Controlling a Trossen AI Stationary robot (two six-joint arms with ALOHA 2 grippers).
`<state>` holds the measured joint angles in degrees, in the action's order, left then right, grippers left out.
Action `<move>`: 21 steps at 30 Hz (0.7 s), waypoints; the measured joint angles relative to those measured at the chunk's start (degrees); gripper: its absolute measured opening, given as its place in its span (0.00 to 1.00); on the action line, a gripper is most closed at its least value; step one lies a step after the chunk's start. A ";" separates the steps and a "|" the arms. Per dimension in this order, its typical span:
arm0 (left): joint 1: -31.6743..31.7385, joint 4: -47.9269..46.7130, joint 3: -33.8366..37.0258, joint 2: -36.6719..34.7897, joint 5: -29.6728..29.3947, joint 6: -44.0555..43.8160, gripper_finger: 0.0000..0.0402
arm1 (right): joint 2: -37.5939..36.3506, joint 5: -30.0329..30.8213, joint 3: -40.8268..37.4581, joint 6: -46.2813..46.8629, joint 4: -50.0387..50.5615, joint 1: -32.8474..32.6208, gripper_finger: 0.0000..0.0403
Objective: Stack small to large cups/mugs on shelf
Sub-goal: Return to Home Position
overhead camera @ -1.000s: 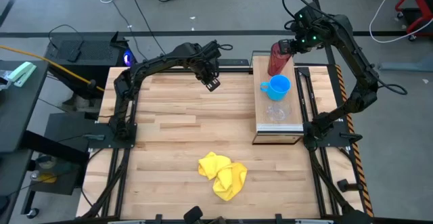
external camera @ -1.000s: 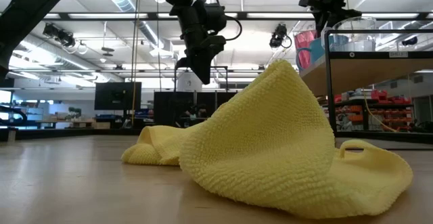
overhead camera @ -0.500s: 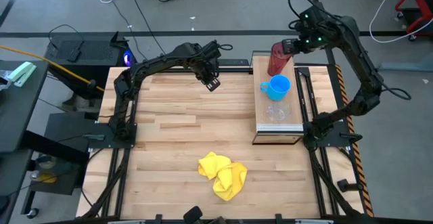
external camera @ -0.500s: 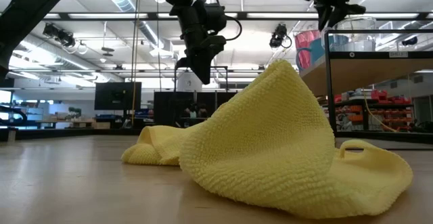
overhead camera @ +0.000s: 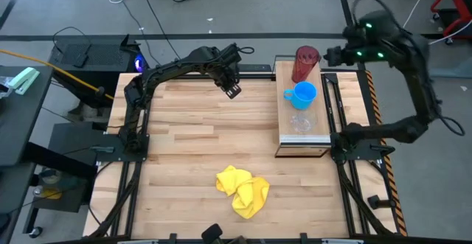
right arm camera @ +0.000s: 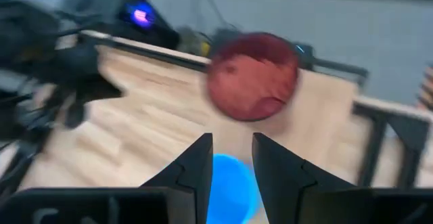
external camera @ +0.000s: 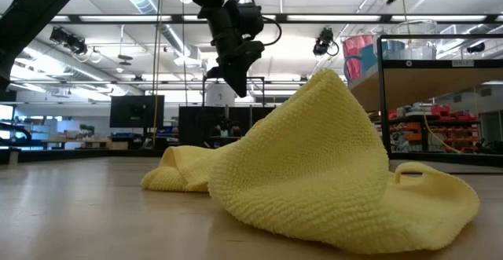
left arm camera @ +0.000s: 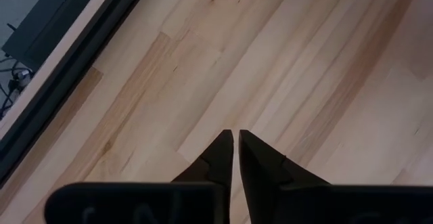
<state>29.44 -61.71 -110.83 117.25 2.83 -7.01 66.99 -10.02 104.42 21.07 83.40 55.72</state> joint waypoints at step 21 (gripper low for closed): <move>-2.97 1.53 0.00 0.00 0.06 -5.89 0.09 | -6.35 -27.30 -2.13 -6.11 -65.55 -38.99 0.23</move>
<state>26.47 -60.18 -110.83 117.25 2.89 -12.89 60.65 -37.32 102.29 14.96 17.85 16.73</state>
